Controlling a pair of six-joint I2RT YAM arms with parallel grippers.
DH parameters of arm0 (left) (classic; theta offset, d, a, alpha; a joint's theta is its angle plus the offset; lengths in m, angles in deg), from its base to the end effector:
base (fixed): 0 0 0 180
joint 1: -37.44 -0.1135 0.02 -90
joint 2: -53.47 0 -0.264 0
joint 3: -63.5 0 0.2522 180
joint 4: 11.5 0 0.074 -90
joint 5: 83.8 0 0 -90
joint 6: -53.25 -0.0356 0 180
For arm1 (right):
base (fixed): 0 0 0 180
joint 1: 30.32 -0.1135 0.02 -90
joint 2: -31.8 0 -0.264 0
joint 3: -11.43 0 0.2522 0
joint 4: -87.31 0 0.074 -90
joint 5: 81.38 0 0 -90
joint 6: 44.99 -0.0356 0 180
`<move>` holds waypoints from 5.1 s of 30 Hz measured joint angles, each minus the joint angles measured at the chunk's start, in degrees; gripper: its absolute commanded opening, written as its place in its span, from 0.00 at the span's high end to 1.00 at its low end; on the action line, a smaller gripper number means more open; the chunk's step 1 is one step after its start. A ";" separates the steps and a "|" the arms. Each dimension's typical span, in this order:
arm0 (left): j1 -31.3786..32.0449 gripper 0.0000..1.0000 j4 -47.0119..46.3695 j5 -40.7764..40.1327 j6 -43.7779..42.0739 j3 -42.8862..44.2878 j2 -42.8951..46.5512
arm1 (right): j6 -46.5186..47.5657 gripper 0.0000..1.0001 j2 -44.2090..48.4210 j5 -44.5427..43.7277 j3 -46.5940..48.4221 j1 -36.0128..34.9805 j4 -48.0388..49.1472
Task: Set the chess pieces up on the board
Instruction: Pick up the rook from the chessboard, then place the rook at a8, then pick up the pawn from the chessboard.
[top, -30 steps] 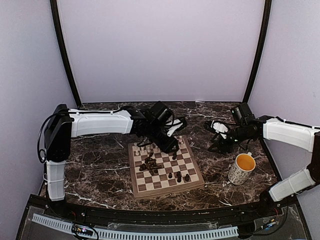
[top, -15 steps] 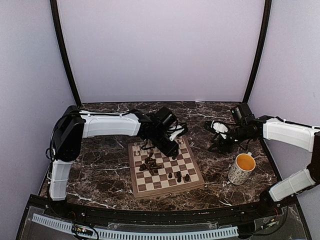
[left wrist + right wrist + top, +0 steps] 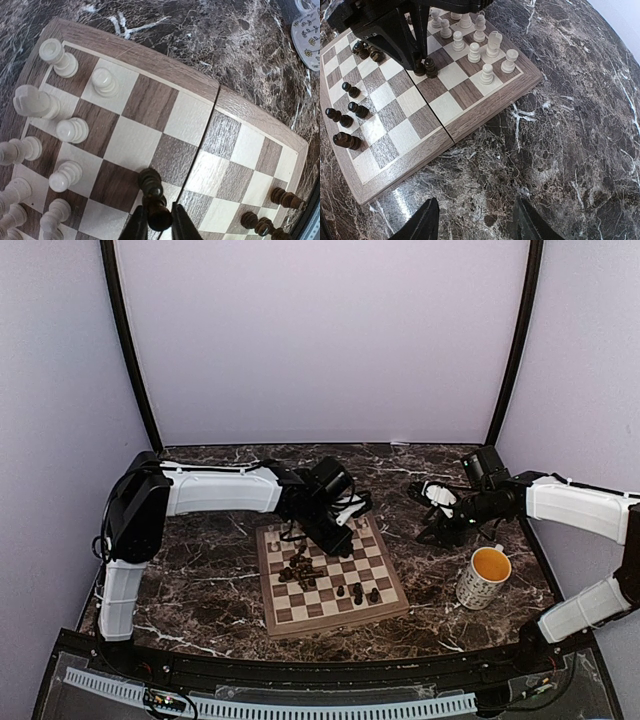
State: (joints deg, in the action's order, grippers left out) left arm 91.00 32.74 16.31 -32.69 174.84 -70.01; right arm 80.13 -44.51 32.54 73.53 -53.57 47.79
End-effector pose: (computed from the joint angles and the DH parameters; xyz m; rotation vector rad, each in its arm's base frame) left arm 0.2757 -0.3839 0.1899 1.1732 2.3758 -0.5909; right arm 0.2378 0.1179 0.2222 -1.3374 2.0474 0.4314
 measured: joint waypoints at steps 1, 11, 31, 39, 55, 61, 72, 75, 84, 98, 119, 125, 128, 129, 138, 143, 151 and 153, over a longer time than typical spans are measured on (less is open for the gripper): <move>0.00 0.88 0.15 -0.13 0.07 0.00 0.00 | 0.00 0.48 0.00 0.00 0.00 0.00 0.00; 0.31 0.92 3.61 -2.16 0.02 0.76 1.40 | 0.00 0.48 0.00 -0.02 0.00 0.00 0.00; 13.57 0.91 1.75 3.80 -10.43 7.43 0.81 | -0.02 0.48 0.00 -1.84 0.00 0.00 0.07; 13.60 0.90 2.32 3.32 -11.39 9.07 -3.78 | -0.02 0.48 0.00 -2.32 0.00 0.00 0.09; 13.73 0.85 3.30 1.49 -11.45 12.02 -5.97 | -0.02 0.48 -1.31 -2.75 -0.02 0.00 0.04; 13.75 0.85 4.17 1.20 -11.63 12.13 -6.08 | -0.02 0.48 -1.38 -2.75 -0.02 0.00 0.04; 13.75 0.80 5.57 0.81 -11.98 12.15 -6.38 | -0.02 0.48 -1.49 -2.75 -0.02 0.00 0.04; 13.75 0.80 5.55 0.83 -11.98 12.15 -6.43 | 0.00 0.48 -1.49 -2.75 -0.02 0.00 0.04; 13.73 0.82 5.38 1.51 -11.93 12.15 -7.19 | 0.00 0.48 -1.49 -2.78 -0.02 0.00 0.04; 13.75 0.74 5.55 1.25 -11.78 12.15 -7.23 | 0.00 0.47 -1.49 -2.78 -0.02 0.00 0.04; 6.47 0.66 -1.95 -0.92 -5.64 4.02 12.83 | 0.00 0.47 -1.49 -2.95 -0.02 0.00 0.04; 1.53 0.63 -2.10 -7.06 -0.85 0.50 8.98 | 0.00 0.47 -1.49 -2.99 -0.02 0.00 0.04; 1.42 0.64 -1.77 -8.70 0.57 0.00 6.38 | 0.00 0.47 -1.49 -3.02 -0.02 0.00 0.04; 1.40 0.63 -1.62 -8.79 0.98 -0.17 5.77 | 0.00 0.47 -1.49 -3.02 -0.02 0.00 0.04; 1.29 0.62 -1.68 -6.60 2.03 -0.24 3.04 | 0.00 0.47 -1.49 -3.17 -0.02 0.00 0.04; 1.25 0.72 -1.75 -5.79 2.05 0.07 0.98 | 0.00 0.47 -1.49 -3.23 -0.02 0.00 0.04; 1.22 0.80 -2.16 -4.70 2.03 0.85 -1.36 | 0.00 0.47 -1.49 -3.30 -0.02 0.00 0.04; 1.22 0.80 -2.27 -4.68 2.03 0.96 -1.36 | 0.00 0.47 -1.49 -3.30 -0.02 0.00 0.04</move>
State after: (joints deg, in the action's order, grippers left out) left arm 92.23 30.47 11.63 -30.66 175.81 -71.37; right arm 80.13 -46.00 29.24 73.50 -53.57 47.84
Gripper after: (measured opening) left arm 0.198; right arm 0.528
